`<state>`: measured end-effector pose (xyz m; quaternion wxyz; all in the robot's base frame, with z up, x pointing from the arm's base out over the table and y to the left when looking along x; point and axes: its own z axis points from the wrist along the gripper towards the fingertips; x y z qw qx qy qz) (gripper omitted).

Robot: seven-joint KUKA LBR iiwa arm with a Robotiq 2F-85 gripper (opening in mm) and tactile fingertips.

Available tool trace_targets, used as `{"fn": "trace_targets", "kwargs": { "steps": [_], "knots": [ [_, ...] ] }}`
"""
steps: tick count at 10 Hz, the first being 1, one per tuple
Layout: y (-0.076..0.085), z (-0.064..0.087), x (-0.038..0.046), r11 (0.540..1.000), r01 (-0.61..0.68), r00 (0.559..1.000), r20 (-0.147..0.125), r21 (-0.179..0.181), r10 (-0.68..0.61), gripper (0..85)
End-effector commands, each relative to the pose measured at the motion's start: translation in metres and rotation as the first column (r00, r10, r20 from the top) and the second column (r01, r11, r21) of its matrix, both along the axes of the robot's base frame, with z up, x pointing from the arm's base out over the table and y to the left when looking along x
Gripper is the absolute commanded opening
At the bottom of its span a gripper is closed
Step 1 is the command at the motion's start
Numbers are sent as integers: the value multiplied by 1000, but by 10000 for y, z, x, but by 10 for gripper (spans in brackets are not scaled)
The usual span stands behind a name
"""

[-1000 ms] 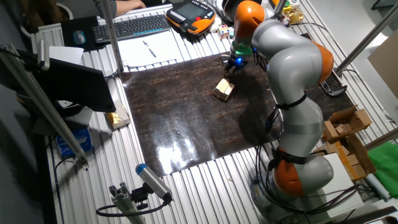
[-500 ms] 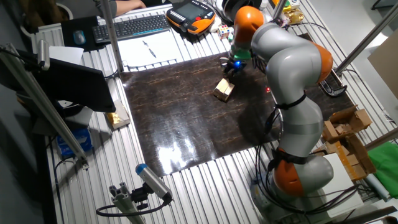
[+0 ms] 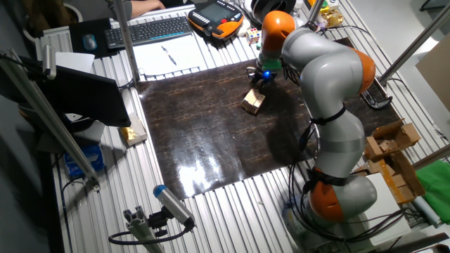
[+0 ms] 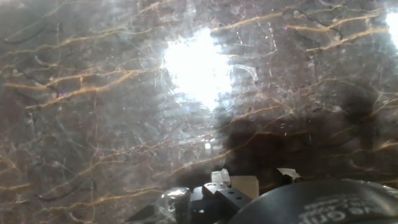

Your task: Play Jenga

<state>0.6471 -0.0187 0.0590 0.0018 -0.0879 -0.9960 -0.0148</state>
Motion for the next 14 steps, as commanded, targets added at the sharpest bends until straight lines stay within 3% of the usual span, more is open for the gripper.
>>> {"fn": "trace_targets", "kwargs": {
  "steps": [1,14],
  "knots": [
    [9,-24,-4,1000,-2,1000,3,-7,2,443],
    [8,-150,-14,1000,-13,1000,-6,-1,13,447]
  ]
}}
